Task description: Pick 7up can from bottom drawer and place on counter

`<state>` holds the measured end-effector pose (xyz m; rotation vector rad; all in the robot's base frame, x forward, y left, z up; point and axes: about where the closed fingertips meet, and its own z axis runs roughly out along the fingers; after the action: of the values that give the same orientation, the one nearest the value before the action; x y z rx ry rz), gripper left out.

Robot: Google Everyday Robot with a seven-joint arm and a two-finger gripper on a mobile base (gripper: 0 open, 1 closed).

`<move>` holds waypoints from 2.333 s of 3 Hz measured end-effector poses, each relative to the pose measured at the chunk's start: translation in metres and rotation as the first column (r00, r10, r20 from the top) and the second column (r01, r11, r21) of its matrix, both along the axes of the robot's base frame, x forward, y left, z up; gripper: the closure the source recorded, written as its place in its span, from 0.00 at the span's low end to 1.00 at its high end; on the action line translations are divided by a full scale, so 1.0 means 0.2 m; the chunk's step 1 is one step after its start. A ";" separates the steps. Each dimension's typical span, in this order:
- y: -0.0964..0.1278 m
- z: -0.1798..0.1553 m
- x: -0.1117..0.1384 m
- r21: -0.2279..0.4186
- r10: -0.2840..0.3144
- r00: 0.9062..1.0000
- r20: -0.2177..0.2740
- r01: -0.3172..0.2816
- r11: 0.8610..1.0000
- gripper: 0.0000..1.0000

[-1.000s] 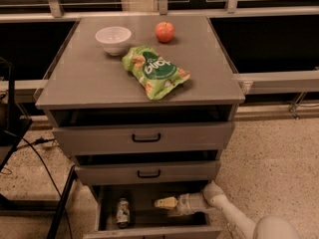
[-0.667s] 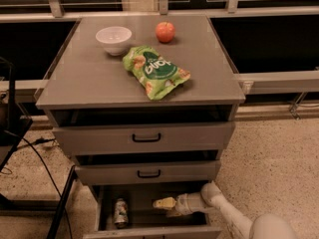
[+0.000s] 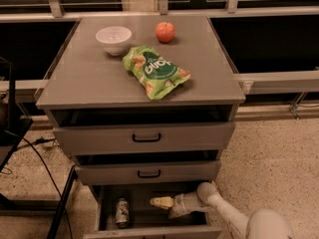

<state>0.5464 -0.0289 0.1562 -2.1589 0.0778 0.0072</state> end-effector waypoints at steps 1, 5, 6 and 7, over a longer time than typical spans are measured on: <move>0.00 0.02 0.00 0.000 0.000 1.000 0.000 0.000 1.000 0.00; 0.11 0.03 0.01 0.147 -0.055 0.997 0.060 0.046 0.988 0.20; 0.18 -0.01 0.03 0.208 -0.070 0.993 0.096 0.048 0.977 0.21; 0.25 -0.01 0.04 0.238 -0.064 0.989 0.132 0.031 0.971 0.19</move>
Offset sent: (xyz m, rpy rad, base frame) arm -0.0057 0.0009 -0.0018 0.1679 -0.1014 -0.0959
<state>0.5541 0.0208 0.1550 -1.9134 0.0453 -0.1546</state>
